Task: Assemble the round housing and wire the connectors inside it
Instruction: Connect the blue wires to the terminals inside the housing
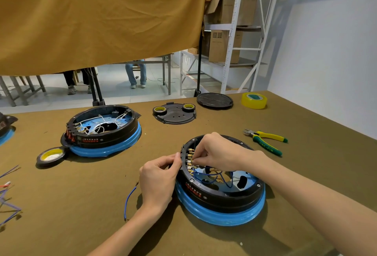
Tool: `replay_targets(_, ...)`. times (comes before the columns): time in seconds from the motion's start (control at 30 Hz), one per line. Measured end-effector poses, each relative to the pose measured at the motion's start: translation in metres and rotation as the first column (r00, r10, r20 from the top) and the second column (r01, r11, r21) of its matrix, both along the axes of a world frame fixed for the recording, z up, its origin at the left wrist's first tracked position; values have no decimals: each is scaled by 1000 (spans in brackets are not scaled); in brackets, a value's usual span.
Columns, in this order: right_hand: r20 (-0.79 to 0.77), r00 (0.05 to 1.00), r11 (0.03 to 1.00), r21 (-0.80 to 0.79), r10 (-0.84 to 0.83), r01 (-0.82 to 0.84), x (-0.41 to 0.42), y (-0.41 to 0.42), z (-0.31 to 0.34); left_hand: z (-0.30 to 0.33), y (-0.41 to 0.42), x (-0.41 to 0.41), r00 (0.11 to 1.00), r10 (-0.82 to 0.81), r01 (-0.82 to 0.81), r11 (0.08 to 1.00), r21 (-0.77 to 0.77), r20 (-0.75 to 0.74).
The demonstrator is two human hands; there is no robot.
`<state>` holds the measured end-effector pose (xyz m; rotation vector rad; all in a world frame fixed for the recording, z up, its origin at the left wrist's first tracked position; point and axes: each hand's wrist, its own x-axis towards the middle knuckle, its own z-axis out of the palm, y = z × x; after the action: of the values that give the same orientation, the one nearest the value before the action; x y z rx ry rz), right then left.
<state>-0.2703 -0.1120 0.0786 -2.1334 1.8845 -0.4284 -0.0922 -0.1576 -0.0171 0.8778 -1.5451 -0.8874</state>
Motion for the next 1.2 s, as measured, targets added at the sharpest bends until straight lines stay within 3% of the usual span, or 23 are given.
replay_targets(0.47,-141,990,1000,-10,-10,9,13,-9,0,-5,2,0,1000,-8,8,1000,-24,-2)
replay_targets(0.73,-137,989,998,36,52,-47,4,-5,7,-5,0,1,1000,-12,13,1000,-25,6)
replay_targets(1.2,-88,996,1000,-21,17,-19,8,-2,-3,-6,0,2,999,-28,28,999,-25,22)
